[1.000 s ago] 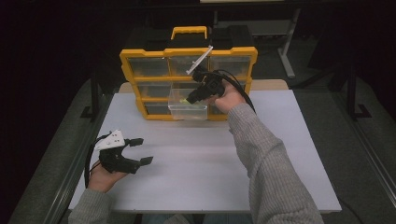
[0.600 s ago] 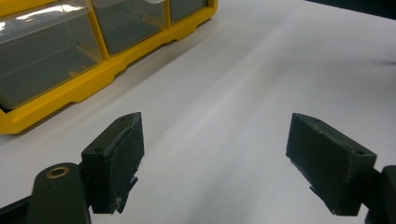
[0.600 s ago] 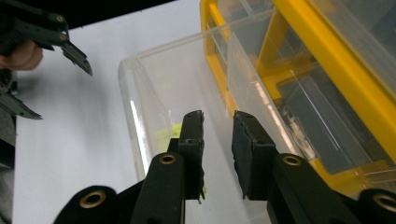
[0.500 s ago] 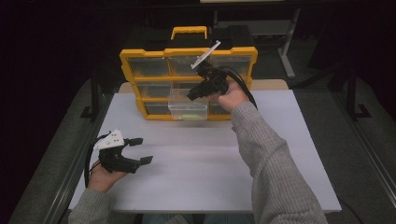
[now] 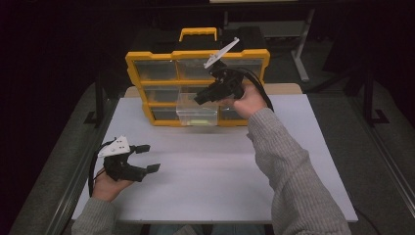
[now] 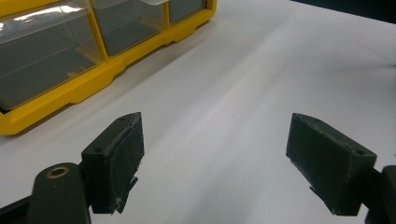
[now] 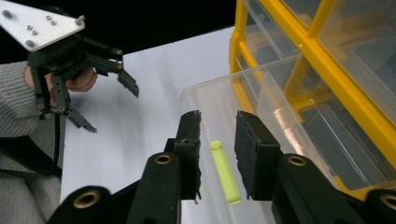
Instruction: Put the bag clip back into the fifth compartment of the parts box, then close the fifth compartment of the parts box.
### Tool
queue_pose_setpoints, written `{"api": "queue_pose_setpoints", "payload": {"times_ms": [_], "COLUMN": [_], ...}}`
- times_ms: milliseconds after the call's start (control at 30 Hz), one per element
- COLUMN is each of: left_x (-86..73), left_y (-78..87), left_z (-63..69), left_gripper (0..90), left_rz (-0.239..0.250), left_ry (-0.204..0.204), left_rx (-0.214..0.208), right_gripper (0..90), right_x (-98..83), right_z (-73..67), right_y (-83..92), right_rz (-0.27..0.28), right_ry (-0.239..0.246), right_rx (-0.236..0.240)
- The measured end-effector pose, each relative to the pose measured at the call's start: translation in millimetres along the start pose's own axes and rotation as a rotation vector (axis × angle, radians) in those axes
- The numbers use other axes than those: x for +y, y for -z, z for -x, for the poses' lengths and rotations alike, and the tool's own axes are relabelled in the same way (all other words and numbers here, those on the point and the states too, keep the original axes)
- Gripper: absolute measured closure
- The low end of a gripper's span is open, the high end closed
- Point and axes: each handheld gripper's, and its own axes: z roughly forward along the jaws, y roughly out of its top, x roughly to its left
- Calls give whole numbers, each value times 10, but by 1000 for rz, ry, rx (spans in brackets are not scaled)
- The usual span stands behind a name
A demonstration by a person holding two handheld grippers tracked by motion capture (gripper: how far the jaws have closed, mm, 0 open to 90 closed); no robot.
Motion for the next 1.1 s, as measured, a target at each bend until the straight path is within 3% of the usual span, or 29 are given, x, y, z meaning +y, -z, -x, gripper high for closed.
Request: {"api": "queue_pose_setpoints", "payload": {"times_ms": [100, 433, 700, 767, 1100], "left_x": [1, -4, 1, 1, -5], "left_y": [15, 16, 23, 12, 15], "left_z": [-4, -6, -4, -10, 0], "left_gripper": [191, 191, 190, 190, 191], "left_rz": [-15, -6, -8, -19, -17], "left_ry": [3, 7, 0, -14, -7], "left_rx": [2, 4, 4, 3, 1], "right_gripper": [743, 859, 877, 878, 884], "right_x": [-1, -56, -282, -329, -501], "right_z": [-56, -253, -502, -525, -532], "right_y": [24, 17, -79, -98, -231], "right_rz": [8, 19, 17, 21, 10], "right_ry": [27, 53, 59, 63, 39], "right_rx": [7, 54, 94, 103, 103]}}
